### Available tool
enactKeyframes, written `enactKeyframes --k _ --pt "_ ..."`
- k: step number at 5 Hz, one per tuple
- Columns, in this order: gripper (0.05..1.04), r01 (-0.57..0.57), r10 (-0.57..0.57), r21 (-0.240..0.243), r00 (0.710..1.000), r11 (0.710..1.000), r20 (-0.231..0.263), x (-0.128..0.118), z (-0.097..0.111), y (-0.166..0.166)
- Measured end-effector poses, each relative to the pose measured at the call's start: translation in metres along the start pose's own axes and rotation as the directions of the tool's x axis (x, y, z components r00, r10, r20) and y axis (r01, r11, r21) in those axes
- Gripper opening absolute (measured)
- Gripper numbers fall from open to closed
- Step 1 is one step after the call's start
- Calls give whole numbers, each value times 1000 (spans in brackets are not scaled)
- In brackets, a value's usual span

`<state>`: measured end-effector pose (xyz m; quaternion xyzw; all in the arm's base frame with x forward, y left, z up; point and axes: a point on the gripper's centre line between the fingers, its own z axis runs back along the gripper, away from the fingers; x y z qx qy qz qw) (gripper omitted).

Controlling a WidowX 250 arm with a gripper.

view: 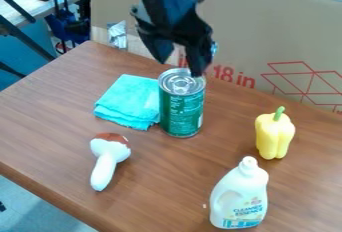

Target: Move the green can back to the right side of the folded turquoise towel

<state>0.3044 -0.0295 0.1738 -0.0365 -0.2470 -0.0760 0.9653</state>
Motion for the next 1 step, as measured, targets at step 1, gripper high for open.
enactKeyframes --k 1 --pt "1001 6 -8 -25 998 1000 -66 -24 27 -12"
